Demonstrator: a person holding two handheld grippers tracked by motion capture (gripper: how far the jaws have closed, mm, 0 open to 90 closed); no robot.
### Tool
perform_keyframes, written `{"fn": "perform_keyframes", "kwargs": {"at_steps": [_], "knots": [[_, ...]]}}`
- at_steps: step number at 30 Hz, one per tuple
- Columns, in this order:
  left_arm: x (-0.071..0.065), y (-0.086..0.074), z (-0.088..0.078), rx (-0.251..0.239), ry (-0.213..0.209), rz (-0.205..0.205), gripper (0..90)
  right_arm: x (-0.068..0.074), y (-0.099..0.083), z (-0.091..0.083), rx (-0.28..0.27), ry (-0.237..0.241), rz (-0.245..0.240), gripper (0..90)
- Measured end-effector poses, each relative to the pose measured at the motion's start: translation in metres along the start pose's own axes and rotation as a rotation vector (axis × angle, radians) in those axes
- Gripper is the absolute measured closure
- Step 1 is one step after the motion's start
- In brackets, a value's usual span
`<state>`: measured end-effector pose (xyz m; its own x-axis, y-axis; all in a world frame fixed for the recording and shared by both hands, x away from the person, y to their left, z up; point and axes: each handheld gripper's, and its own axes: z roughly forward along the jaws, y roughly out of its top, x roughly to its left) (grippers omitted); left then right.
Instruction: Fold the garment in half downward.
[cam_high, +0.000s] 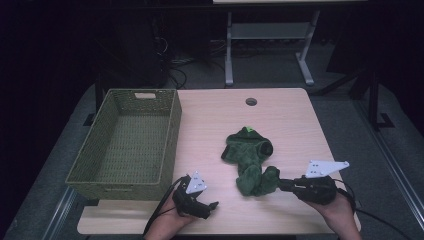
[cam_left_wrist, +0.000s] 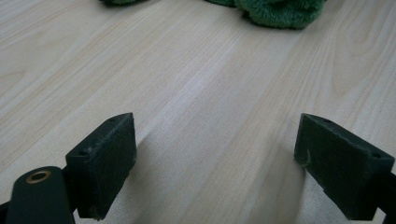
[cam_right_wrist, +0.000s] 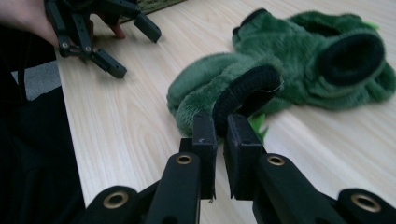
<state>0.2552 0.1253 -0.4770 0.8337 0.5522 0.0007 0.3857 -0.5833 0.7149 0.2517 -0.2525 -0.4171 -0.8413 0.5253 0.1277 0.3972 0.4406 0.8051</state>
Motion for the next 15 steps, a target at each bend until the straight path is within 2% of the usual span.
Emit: {"fn": "perform_keyframes", "kwargs": {"at_steps": [3, 12, 15], "knots": [[0.000, 0.000, 0.000, -0.001, -0.001, -0.001, 12.2, 0.002, 0.014, 0.009, -0.001, 0.005, -0.014, 82.7], [0.000, 0.000, 0.001, -0.003, -0.001, -0.001, 12.2, 0.005, 0.037, 0.031, 0.012, 0.022, -0.056, 81.1], [0.000, 0.000, 0.001, -0.003, -0.003, -0.007, 12.2, 0.006, 0.046, 0.044, 0.032, 0.041, -0.072, 76.8]]}}
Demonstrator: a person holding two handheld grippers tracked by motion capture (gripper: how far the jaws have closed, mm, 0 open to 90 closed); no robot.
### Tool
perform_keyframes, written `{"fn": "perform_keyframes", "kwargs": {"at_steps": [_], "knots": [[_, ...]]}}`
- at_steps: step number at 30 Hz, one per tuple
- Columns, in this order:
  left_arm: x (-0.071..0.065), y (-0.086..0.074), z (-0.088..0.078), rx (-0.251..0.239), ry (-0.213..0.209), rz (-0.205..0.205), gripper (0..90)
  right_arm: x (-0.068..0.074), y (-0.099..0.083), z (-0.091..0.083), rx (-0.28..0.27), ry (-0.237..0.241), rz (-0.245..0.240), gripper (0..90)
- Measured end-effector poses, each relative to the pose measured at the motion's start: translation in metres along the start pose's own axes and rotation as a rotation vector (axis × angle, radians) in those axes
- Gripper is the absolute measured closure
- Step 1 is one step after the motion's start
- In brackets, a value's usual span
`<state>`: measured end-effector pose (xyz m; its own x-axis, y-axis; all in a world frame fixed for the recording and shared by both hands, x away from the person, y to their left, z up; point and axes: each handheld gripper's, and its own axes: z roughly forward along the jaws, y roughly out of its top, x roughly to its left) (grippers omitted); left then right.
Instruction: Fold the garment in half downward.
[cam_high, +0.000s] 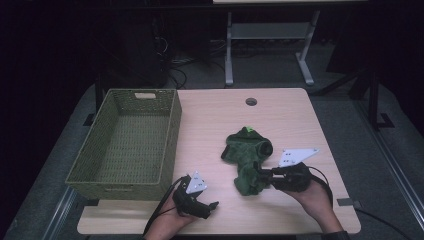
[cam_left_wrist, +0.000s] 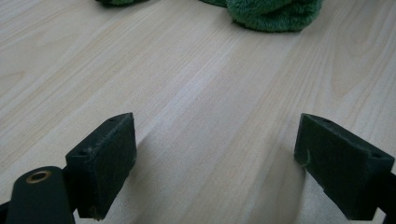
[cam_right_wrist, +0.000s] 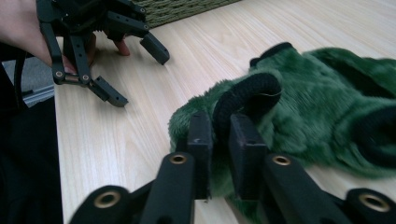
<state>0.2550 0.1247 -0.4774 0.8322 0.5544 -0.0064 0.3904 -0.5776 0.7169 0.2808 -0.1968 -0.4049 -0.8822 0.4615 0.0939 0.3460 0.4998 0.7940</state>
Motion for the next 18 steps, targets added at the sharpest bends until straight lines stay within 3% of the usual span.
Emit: {"fn": "perform_keyframes", "kwargs": {"at_steps": [8, 14, 18], "knots": [[0.000, 0.000, 0.000, 0.000, 0.001, 0.002, 12.2, 0.001, 0.015, 0.010, -0.022, 0.017, -0.017, 71.4], [0.000, 0.000, 0.000, 0.001, 0.001, 0.005, 12.1, -0.004, 0.020, 0.013, -0.038, 0.025, -0.016, 81.3], [0.000, 0.000, 0.000, 0.000, 0.002, 0.006, 12.1, -0.005, 0.020, 0.031, 0.009, 0.029, -0.015, 82.7]]}}
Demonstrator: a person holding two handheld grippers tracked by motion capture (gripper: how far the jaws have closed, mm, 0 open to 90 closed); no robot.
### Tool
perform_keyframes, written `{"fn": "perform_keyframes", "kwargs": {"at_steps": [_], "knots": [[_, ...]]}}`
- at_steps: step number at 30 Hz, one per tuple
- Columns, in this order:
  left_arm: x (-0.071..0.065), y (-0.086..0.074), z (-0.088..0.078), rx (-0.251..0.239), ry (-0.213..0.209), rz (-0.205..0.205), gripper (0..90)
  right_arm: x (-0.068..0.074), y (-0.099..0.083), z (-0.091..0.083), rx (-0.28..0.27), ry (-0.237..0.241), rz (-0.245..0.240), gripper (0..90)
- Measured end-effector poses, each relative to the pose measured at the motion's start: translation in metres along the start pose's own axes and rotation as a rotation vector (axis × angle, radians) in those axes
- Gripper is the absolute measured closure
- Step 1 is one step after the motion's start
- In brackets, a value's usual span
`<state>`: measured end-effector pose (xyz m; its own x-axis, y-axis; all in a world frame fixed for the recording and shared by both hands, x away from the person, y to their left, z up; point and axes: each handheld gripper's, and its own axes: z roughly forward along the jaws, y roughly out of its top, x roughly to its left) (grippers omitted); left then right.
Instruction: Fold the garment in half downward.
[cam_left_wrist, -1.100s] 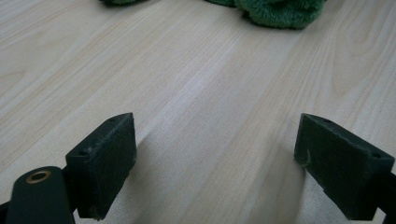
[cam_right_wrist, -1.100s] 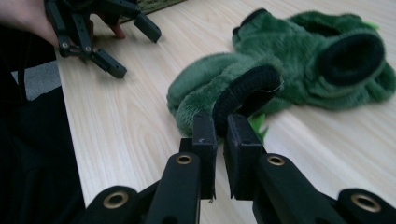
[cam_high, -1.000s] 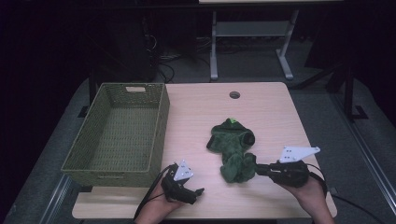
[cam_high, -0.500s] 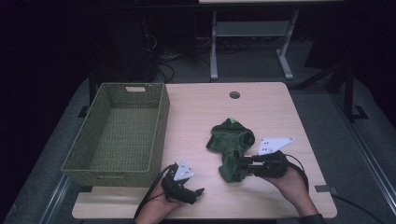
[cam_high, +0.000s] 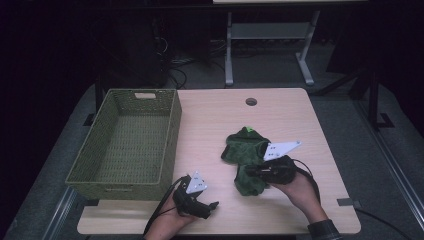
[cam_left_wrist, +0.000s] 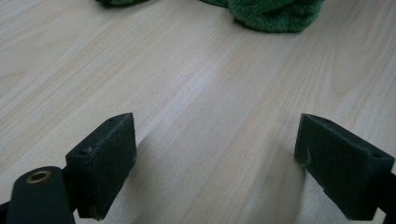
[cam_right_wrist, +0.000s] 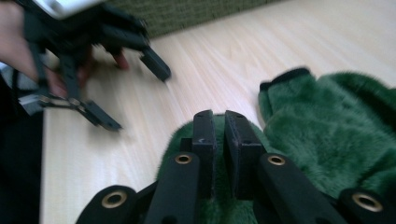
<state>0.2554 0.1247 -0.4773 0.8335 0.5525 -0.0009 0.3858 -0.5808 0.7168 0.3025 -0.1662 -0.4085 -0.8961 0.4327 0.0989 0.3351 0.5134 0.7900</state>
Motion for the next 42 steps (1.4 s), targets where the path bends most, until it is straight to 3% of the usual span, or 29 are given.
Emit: {"fn": "perform_keyframes", "kwargs": {"at_steps": [4, 8, 10, 11, 16, 19, 23, 28, 37, 42], "knots": [[0.000, 0.000, 0.000, 0.000, -0.001, 0.000, 12.1, -0.005, -0.009, 0.016, 0.081, -0.027, 0.008, 83.7], [0.000, 0.000, 0.000, 0.003, -0.001, 0.003, 12.1, -0.009, -0.021, 0.025, 0.152, -0.050, 0.046, 84.0], [0.000, 0.000, 0.000, 0.002, -0.001, 0.003, 12.1, -0.010, -0.025, 0.025, 0.156, -0.050, 0.059, 84.6], [0.000, 0.000, 0.000, 0.002, -0.002, 0.000, 12.2, -0.011, -0.029, 0.027, 0.177, -0.053, 0.086, 86.6], [0.000, 0.000, 0.000, 0.000, -0.002, -0.001, 12.2, -0.012, -0.034, 0.031, 0.181, -0.058, 0.130, 89.0], [0.000, 0.000, 0.000, 0.000, -0.001, -0.001, 12.2, -0.011, -0.033, 0.032, 0.182, -0.068, 0.124, 88.6], [0.001, 0.001, 0.001, 0.000, -0.014, 0.008, 11.9, -0.011, -0.032, 0.027, 0.161, -0.059, 0.125, 83.4], [0.001, 0.006, 0.002, 0.031, -0.013, 0.021, 13.1, -0.012, -0.029, 0.013, 0.084, -0.071, 0.147, 63.8], [0.004, 0.024, 0.004, 0.027, -0.054, 0.016, 13.8, -0.020, -0.023, -0.010, 0.029, -0.112, 0.147, 52.3], [0.010, 0.039, 0.007, 0.020, -0.081, 0.033, 16.7, -0.029, -0.020, -0.017, 0.034, -0.134, 0.158, 48.5]]}}
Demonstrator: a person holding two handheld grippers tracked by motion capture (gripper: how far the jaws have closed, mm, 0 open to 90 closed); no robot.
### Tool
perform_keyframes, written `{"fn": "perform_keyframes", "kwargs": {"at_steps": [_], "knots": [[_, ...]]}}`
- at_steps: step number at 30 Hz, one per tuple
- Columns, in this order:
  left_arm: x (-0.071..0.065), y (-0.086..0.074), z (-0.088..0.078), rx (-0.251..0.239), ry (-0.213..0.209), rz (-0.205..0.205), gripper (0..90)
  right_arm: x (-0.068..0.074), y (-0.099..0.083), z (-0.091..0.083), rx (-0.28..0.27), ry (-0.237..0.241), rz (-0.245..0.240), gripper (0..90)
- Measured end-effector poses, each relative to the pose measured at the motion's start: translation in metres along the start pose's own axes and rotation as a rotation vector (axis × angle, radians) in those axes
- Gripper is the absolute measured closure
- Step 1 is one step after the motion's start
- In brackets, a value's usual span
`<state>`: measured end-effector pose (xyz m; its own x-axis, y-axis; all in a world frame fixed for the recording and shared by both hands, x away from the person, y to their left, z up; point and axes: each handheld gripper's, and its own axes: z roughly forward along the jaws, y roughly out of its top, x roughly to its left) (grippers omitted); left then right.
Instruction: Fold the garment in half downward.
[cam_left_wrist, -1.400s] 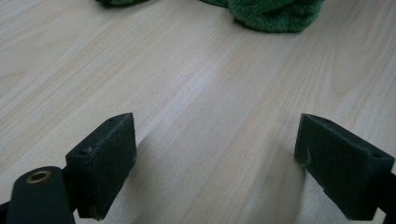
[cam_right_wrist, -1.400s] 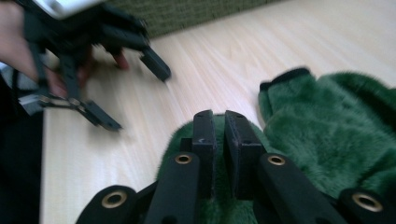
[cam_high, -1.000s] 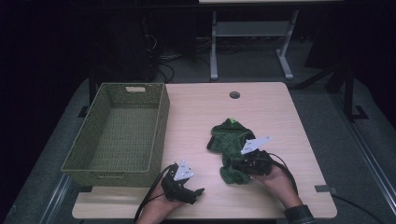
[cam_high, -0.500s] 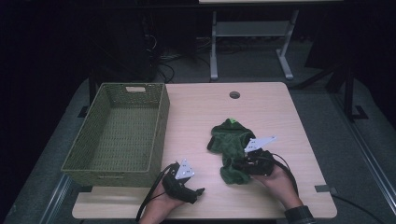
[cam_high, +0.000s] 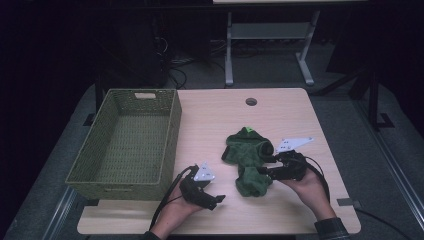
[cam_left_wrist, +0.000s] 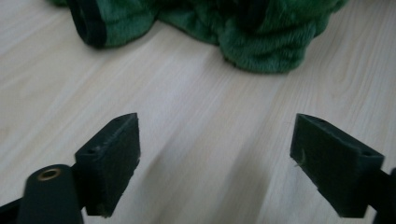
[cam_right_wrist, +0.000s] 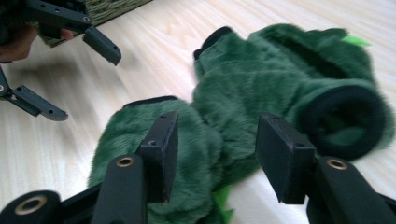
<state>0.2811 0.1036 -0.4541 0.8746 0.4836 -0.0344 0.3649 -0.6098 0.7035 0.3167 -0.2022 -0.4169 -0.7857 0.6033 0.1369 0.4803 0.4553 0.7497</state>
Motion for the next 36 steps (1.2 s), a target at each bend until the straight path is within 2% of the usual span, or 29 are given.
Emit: {"fn": "perform_keyframes", "kwargs": {"at_steps": [3, 5, 6, 9, 14, 16, 20, 22, 24, 25, 26, 28, 31, 34, 36], "knots": [[0.006, 0.013, 0.000, -0.012, -0.003, -0.007, 17.4, -0.007, 0.005, -0.004, -0.004, -0.016, 0.005, 48.4], [0.013, 0.024, 0.000, -0.022, -0.008, 0.000, 23.8, -0.016, 0.013, -0.007, -0.007, -0.031, 0.000, 48.5], [0.017, 0.029, 0.000, -0.028, -0.007, 0.002, 23.8, -0.016, 0.013, -0.007, -0.007, -0.031, 0.000, 48.5], [0.030, 0.043, 0.001, -0.054, -0.024, -0.025, 30.7, -0.026, 0.021, -0.008, -0.006, -0.046, 0.002, 48.5], [0.051, 0.067, 0.007, -0.066, 0.005, -0.037, 35.0, -0.044, 0.031, -0.005, -0.006, -0.070, 0.028, 48.9], [0.061, 0.075, 0.011, -0.065, 0.008, -0.039, 39.7, -0.052, 0.036, -0.001, 0.000, -0.079, 0.032, 49.4], [0.079, 0.089, 0.023, -0.052, 0.044, -0.034, 44.9, -0.069, 0.044, 0.009, 0.012, -0.094, 0.053, 49.7], [0.087, 0.095, 0.030, -0.054, 0.045, -0.041, 46.3, -0.079, 0.047, 0.017, 0.020, -0.076, 0.091, 49.6], [0.095, 0.101, 0.038, -0.049, 0.038, -0.052, 47.2, -0.087, 0.049, 0.025, 0.036, -0.092, 0.093, 49.7], [0.098, 0.103, 0.042, -0.043, 0.036, -0.053, 47.2, -0.091, 0.050, 0.029, 0.043, -0.085, 0.104, 49.7], [0.100, 0.106, 0.047, -0.031, 0.044, -0.042, 47.1, -0.095, 0.051, 0.034, 0.057, -0.083, 0.118, 49.4], [0.105, 0.108, 0.057, -0.005, 0.063, -0.025, 46.8, -0.104, 0.051, 0.047, 0.087, -0.095, 0.108, 48.9], [0.113, 0.107, 0.070, 0.025, 0.074, -0.025, 46.7, -0.108, 0.048, 0.054, 0.098, -0.077, 0.119, 47.8], [0.119, 0.107, 0.082, 0.067, 0.085, -0.004, 46.9, -0.112, 0.040, 0.066, 0.157, -0.079, 0.105, 47.1], [0.121, 0.108, 0.087, 0.084, 0.093, 0.004, 47.3, -0.113, 0.039, 0.068, 0.169, -0.083, 0.109, 47.1]]}}
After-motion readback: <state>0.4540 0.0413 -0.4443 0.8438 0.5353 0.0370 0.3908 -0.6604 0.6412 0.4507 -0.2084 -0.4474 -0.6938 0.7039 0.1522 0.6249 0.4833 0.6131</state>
